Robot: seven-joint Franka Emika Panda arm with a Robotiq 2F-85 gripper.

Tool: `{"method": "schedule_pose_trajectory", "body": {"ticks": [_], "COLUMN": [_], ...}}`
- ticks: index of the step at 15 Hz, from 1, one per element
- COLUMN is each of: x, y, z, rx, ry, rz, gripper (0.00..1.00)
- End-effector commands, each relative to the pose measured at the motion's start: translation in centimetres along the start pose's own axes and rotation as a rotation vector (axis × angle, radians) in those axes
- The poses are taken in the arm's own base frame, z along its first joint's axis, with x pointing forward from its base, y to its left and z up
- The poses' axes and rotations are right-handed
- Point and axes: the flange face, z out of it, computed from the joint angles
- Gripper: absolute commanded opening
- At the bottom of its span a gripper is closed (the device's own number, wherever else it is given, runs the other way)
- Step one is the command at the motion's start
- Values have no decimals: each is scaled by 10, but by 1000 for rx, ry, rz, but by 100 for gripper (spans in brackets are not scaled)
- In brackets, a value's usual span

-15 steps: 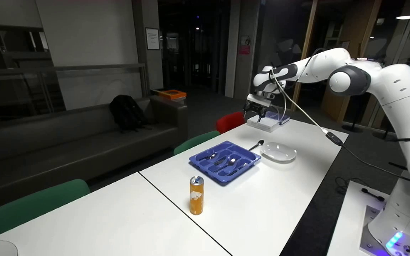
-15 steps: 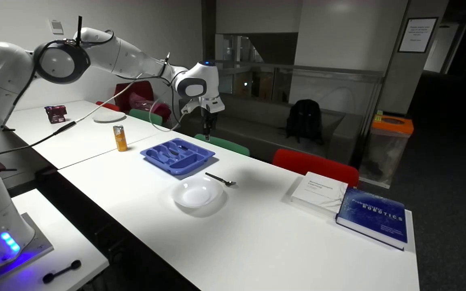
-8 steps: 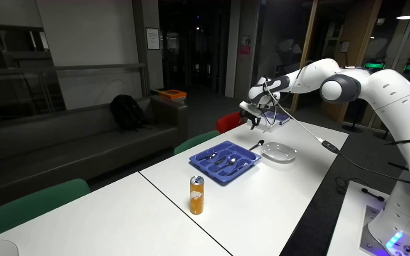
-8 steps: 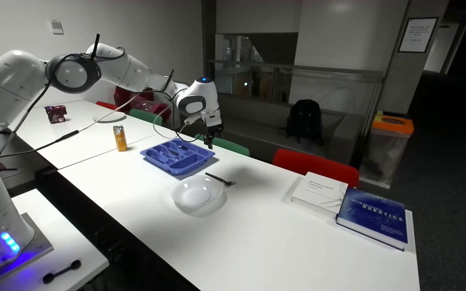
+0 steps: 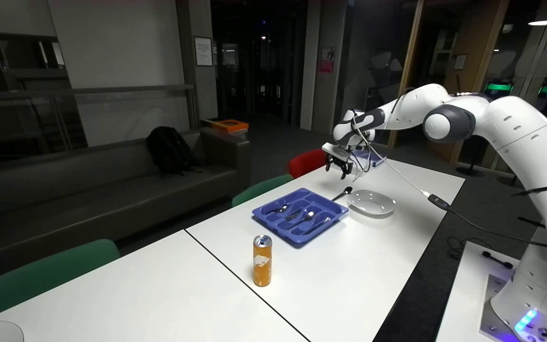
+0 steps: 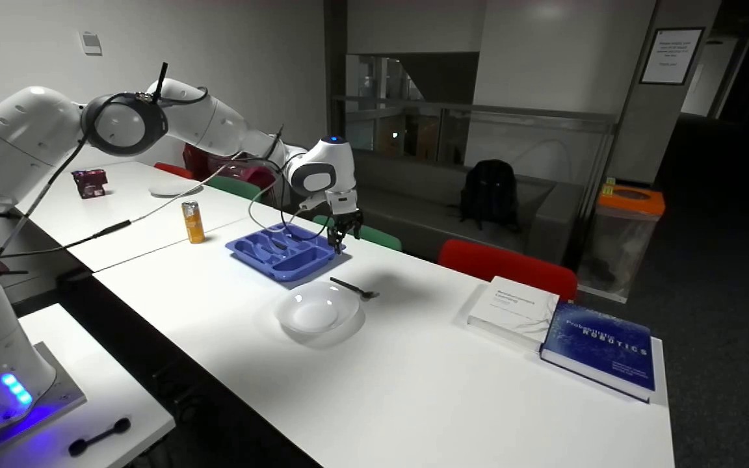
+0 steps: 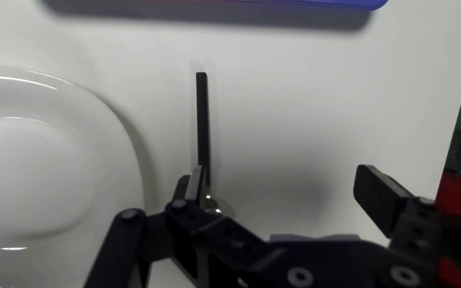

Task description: Pick up the spoon from the table and put it in the blue plate.

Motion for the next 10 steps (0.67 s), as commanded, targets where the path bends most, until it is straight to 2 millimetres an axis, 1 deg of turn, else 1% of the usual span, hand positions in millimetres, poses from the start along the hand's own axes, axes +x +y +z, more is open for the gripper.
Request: {"method": "schedule_pose_trajectory", "body": {"ticks": [1, 5, 10], "x": [2, 1, 9], "y": [-9, -16, -12], "z": [6, 19, 34], "rx": [-10, 28, 13], "ry": [-3, -22, -24], "rz": [39, 77, 99], "gripper": [100, 100, 100]}}
